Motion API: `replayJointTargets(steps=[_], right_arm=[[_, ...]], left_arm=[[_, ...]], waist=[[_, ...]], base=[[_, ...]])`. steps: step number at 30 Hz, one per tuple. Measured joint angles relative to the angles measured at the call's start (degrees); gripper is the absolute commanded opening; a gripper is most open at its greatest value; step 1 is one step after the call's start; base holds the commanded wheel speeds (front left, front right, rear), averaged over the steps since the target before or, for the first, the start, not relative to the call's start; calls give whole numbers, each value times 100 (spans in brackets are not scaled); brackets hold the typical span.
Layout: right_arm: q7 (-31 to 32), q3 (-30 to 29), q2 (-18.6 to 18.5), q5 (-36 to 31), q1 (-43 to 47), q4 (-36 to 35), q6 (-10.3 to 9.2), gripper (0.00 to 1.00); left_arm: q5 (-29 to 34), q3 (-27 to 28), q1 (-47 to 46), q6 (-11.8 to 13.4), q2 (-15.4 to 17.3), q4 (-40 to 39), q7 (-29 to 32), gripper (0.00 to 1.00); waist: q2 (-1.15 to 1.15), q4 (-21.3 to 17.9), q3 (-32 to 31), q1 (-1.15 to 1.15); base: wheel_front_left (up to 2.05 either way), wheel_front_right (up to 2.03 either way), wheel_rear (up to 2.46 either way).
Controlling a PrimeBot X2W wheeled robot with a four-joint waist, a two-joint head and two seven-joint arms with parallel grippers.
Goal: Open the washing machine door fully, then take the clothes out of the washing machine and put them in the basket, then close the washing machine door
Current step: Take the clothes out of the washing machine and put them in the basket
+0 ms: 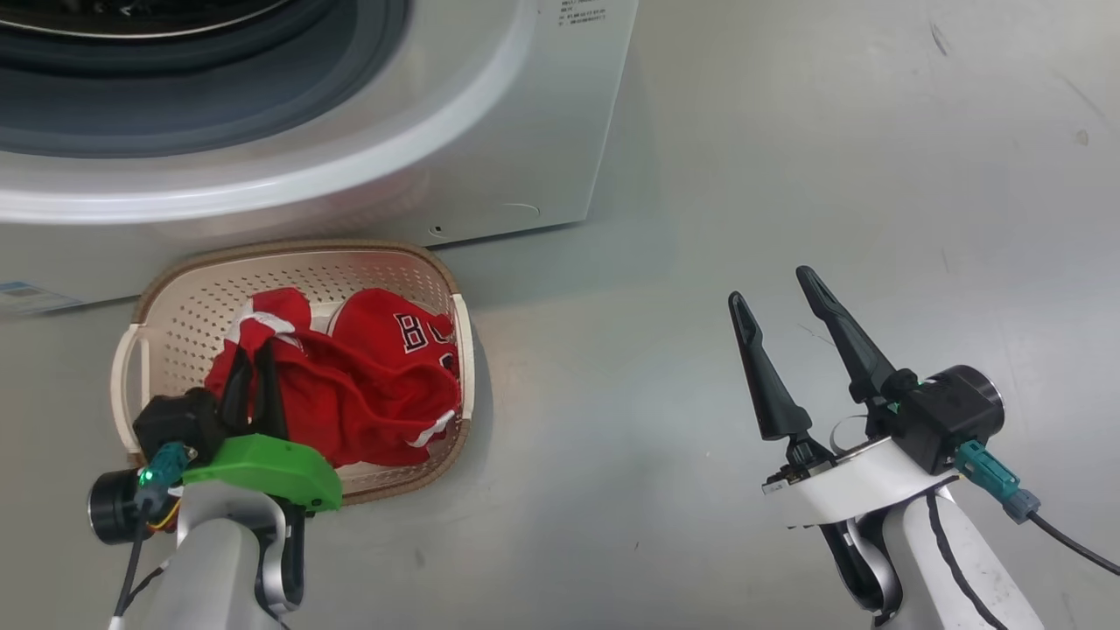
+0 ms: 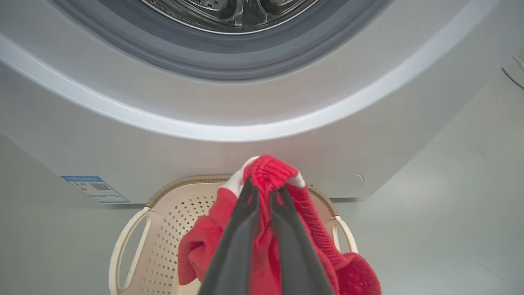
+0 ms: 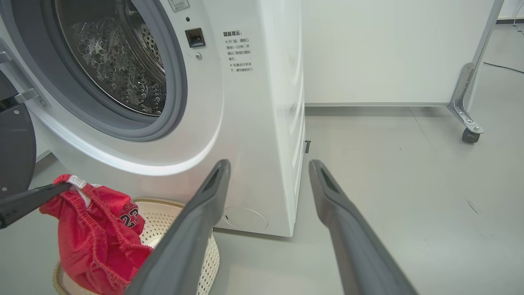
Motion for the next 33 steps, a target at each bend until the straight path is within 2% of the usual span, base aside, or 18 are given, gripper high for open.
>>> replayJointTargets(steps=[20, 27, 28, 30, 31, 32, 33], right_arm=[[0, 196, -31, 170, -637, -132, 0, 100], [0, 235, -42, 272, -805, -99, 0, 100], [0, 234, -45, 278, -808, -92, 0, 100], [0, 234, -47, 307, -808, -62, 0, 100], [0, 235, -47, 311, -808, -46, 0, 100], [0, 235, -48, 313, -808, -32, 0, 100], [0, 235, -51, 323, -808, -23, 0, 100]], left_arm=[[-62, 258, -1372, 49, -25, 1683, 264, 0], [-80, 312, -1649, 51, -30, 2206, 308, 0], [-80, 316, -1670, 51, -30, 2263, 307, 28], [-80, 318, -1738, 51, -30, 2388, 313, 55], [-80, 318, -1770, 52, -30, 2437, 313, 82], [-80, 318, -1803, 52, -29, 2485, 311, 100], [-76, 316, -1833, 52, -27, 2517, 298, 100]], waist=[[0, -458, 1178, 0], [0, -584, 1392, 0], [0, -597, 1401, 0], [0, -615, 1410, 0], [0, -621, 1411, 0], [0, -625, 1409, 0], [0, -628, 1406, 0]], base=[[0, 0, 0], [0, 0, 0], [0, 0, 0], [0, 0, 0], [0, 0, 0], [0, 0, 0], [0, 0, 0]])
